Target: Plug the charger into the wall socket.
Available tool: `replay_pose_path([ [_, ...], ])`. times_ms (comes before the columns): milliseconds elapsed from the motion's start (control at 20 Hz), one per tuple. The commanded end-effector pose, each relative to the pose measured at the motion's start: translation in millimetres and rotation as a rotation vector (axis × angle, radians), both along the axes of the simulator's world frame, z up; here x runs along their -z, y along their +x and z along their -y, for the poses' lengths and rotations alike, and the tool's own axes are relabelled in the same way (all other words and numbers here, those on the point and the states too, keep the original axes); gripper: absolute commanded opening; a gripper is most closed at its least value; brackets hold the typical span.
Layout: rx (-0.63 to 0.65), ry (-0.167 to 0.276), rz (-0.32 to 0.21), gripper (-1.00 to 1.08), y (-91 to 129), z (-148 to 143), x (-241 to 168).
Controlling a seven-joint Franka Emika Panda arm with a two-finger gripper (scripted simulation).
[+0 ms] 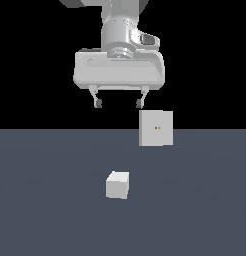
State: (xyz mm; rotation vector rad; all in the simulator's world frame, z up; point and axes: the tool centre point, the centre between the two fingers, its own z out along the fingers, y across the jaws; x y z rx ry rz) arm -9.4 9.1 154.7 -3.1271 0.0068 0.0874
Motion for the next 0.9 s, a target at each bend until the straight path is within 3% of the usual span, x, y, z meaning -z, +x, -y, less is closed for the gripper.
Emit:
replay_pose_path([
  [0,0.0,0.0,0.0,1.0,0,0,0],
  [400,0.01,-0.002,0.014,1.0,-7,1,5],
  [850,0.045,-0.008,0.064,1.0,-30,2,25],
])
